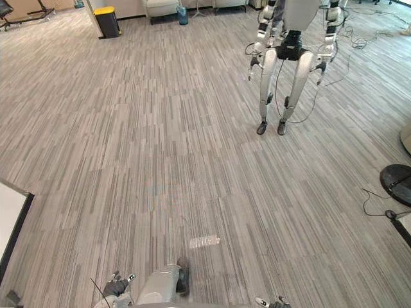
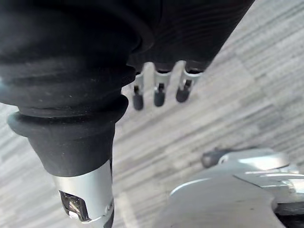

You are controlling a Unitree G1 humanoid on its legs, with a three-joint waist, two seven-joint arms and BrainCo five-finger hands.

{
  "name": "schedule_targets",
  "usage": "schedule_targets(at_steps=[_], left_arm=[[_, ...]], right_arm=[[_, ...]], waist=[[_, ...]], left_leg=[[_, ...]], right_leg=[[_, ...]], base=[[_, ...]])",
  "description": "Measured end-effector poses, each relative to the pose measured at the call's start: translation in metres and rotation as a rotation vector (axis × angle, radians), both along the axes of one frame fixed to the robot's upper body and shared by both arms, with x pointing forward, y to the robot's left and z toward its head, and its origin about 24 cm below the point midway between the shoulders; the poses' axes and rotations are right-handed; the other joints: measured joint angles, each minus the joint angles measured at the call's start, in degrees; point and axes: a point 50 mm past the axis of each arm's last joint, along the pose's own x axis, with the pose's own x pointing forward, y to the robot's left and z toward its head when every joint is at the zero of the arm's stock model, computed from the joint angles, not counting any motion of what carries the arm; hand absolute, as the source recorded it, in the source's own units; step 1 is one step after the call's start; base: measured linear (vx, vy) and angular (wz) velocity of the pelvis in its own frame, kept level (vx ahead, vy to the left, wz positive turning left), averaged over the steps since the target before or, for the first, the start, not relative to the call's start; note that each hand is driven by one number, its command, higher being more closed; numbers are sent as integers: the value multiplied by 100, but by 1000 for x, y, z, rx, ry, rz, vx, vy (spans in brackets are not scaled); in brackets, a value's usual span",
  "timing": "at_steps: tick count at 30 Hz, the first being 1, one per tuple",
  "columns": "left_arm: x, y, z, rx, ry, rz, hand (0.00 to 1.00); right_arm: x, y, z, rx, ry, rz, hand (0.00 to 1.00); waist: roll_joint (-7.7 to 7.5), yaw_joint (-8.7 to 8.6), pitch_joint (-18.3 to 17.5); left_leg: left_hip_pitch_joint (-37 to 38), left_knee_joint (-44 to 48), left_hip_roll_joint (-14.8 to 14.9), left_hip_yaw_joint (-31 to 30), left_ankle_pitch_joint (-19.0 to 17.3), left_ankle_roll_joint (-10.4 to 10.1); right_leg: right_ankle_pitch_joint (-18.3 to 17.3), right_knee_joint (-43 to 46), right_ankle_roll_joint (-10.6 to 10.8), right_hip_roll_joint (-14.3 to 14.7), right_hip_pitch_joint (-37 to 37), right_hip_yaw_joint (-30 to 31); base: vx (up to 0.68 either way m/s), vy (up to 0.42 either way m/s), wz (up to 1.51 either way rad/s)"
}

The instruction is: Organize washtable

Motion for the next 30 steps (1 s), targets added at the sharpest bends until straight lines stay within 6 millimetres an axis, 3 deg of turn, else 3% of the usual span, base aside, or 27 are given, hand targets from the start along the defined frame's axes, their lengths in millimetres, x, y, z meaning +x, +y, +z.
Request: schedule_targets(at_steps=[1, 2, 3, 4, 5, 6, 7, 9, 11, 12, 13, 15, 16, 17, 18, 19, 20, 24, 26, 30], left_arm=[[-9, 1, -2, 1, 27, -12, 0], [-12, 3, -2, 3, 34, -13, 0], [-14, 9, -1, 20, 38, -36, 0], [-13, 12, 0, 25, 36, -41, 0], [-12, 16, 1, 34, 31, -50, 0], [-11, 18, 1, 32, 27, -54, 0], [-12, 19, 1, 26, 27, -54, 0], [-10, 17, 1, 21, 31, -109, 0], [-7, 15, 1, 19, 22, -122, 0], [-3, 13, 2, 13, 9, -121, 0], [0, 12, 2, 11, -2, -120, 0], [4, 8, 4, 8, -33, -108, 0], [4, 8, 4, 4, -36, -82, 0], [3, 9, 4, 3, -36, -66, 0], [2, 9, 4, 3, -36, -65, 0], [3, 10, 4, 4, -39, -55, 0], [2, 5, 2, -10, -35, -43, 0], [-3, -19, -3, -76, -24, -28, 0], [-5, -22, -5, -84, -16, -29, 0], [-2, -16, -5, -70, -13, -39, 0]], right_arm=[[-4, 5, -2, 11, 11, 2, 0], [-5, 6, -2, 13, 12, 6, 0], [-7, 10, -3, 26, 16, 6, 0], [-9, 14, -5, 38, 25, 2, 0], [-12, 19, -6, 53, 33, -7, 0], [-14, 21, -7, 63, 38, -30, 0], [-14, 21, -7, 64, 37, -34, 0], [-11, 18, -6, 63, 16, -26, 0], [-4, 17, -4, 56, -18, -14, 0], [-3, 17, -3, 54, -28, -13, 0], [-2, 16, -2, 49, -37, -14, 0], [-4, 14, -1, 42, -48, -27, 0], [-5, 15, 0, 42, -49, -30, 0], [-8, 16, -1, 44, -44, -39, 0], [-9, 17, -1, 45, -43, -42, 0], [-10, 19, -2, 45, -32, -34, 0], [-10, 17, -2, 40, -25, -28, 0], [-16, -1, 1, -8, -10, -23, 0], [-17, -1, 1, -9, -2, -17, 0], [-17, 5, -2, 5, 24, 8, 0]], waist=[[-81, 7, -93], [-155, -2, -182], [-327, -16, -342], [-418, -13, -383], [-559, -17, -401], [-621, -18, -375], [-620, -33, -366], [-499, -145, -294], [-465, -190, -279], [-432, -224, -272], [-414, -235, -278], [-358, -208, -303], [-359, -191, -319], [-387, -190, -339], [-399, -188, -349], [-460, -160, -392], [-427, -149, -462], [15, -169, -665], [28, -173, -677], [-91, -183, -752]], left_leg=[[-12, 134, -94, 24, 742, 257], [-25, 143, -179, 17, 977, 472], [-80, 234, -352, 8, 1050, 628], [-64, 336, -449, 32, 944, 770], [-10, 622, -590, 59, 638, 865], [147, 931, -669, 89, 263, 945], [252, 1077, -705, 78, 74, 988], [894, 1244, -766, 13, -374, 1068], [1437, 904, -760, -53, -405, 1064], [1730, 633, -719, -116, -415, 1043], [1832, 538, -682, -136, -436, 1008], [1950, 512, -503, -174, -582, 840], [1948, 564, -421, -194, -667, 722], [1941, 608, -392, -237, -717, 639], [1943, 608, -392, -246, -732, 614], [1953, 640, -414, -278, -803, 501], [1953, 716, -301, -298, -872, 394], [2230, 163, 67, -370, -748, 97], [2424, -135, 170, -403, -637, 28], [2435, -315, 260, -425, -561, -46]], right_leg=[[-154, 64, 127, -115, 133, 110], [-163, 177, 141, -185, 100, 141], [-162, 735, 144, -334, -174, 261], [-160, 1183, 157, -414, -354, 350], [6, 2287, 494, -503, -729, 494], [467, 3538, 1311, -505, -1128, 755], [686, 4096, 1662, -487, -1300, 883], [646, 5676, 1486, -570, -2006, 786], [351, 5683, 1124, -667, -2435, 497], [220, 5112, 922, -739, -2618, 275], [186, 4709, 869, -790, -2684, 161], [223, 2999, 784, -870, -2770, -58], [467, 2175, 618, -852, -2727, -37], [793, 1639, 637, -908, -2639, -47], [880, 1529, 647, -935, -2604, -61], [1441, 1177, 712, -1012, -2438, -178], [1342, 969, 778, -952, -2270, -303], [1433, 413, 596, -567, -1951, -608], [1493, 127, 510, -416, -1721, -665], [1690, -343, 408, -227, -1588, -653]], base=[[631, 275, -8], [639, 288, 5], [514, 224, 15], [777, 318, 25], [761, 266, 19], [751, 243, 20], [559, 155, 12], [444, 126, 9], [413, 90, 12], [300, 34, 20], [205, -3, 24], [260, -84, 15], [313, -174, 19], [177, -125, 18], [192, -191, 23], [237, -311, 16], [237, -311, 18], [159, -224, 14], [76, -148, 3], [28, -65, -7]])
